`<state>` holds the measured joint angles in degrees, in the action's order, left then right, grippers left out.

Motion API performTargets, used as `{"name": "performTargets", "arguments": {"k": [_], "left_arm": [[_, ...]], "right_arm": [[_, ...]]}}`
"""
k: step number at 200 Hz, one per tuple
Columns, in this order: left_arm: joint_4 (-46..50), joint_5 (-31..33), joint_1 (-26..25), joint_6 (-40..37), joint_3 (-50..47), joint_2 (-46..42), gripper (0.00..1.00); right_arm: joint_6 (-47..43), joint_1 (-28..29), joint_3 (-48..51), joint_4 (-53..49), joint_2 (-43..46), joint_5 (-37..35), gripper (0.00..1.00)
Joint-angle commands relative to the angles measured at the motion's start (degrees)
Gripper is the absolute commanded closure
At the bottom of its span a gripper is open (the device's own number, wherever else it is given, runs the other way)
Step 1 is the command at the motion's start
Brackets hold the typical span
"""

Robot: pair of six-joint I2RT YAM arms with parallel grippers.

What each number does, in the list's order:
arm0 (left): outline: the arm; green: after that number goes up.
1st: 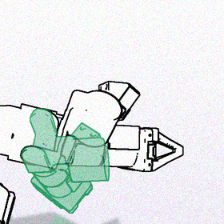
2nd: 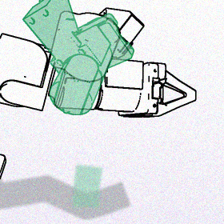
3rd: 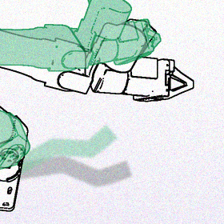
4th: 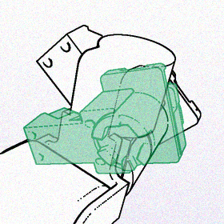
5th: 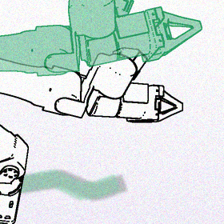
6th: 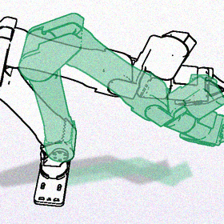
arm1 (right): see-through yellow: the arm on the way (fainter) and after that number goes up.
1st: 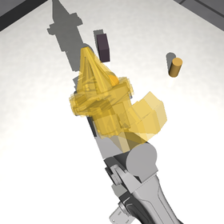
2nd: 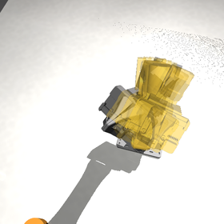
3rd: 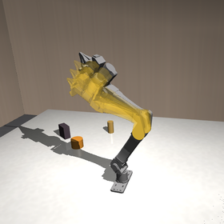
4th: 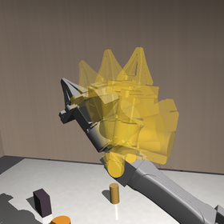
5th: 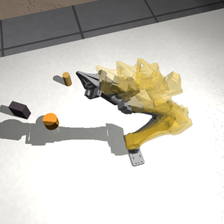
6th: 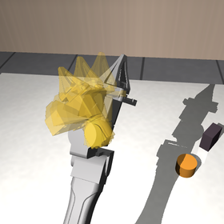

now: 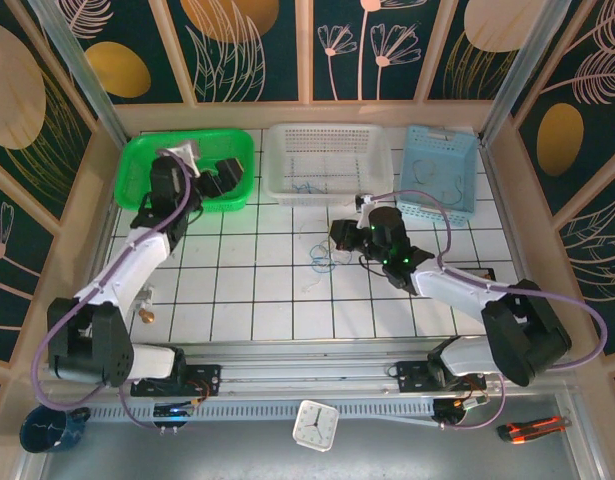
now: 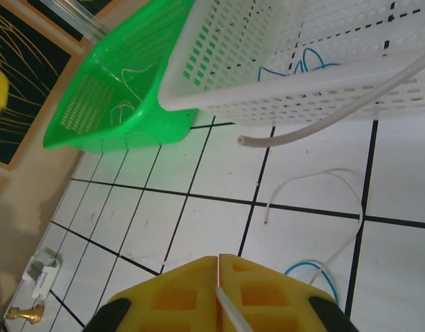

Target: Untangle the cables

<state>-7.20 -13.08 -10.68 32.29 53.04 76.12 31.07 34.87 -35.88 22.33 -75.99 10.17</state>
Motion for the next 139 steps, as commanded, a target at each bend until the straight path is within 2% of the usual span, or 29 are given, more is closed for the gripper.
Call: {"name": "performTargets", "arguments": {"k": [1,12,37,86,99,139], "left_arm": [[-5.90,-1.76,-3.21,5.43,-5.26,-4.02,0.01],[-7.23,-0.75,-4.83,6.64,-7.81,-5.40,0.01],[-8.52,0.75,-7.66,8.02,-11.11,-7.10,0.01],[-10.21,1.03,-12.66,8.45,-12.86,-5.93,0.01],[-11.61,0.82,-14.08,8.63,-13.60,-5.05,0.01],[-16.02,-0.06,-17.62,9.93,-14.96,-2.27,0.01]], "right_arm": [[-1.98,-0.44,0.31,-2.02,1.08,-0.37,0.88],[-1.86,-1.09,1.16,-1.71,1.10,-0.29,0.89],[-0.38,-2.97,3.66,0.56,1.53,1.42,1.00],[1.04,-3.14,4.93,3.36,2.81,4.64,1.00],[1.64,-5.05,5.25,4.55,3.25,5.82,1.00],[3.54,-6.85,6.84,11.36,3.64,13.12,1.00]]}}
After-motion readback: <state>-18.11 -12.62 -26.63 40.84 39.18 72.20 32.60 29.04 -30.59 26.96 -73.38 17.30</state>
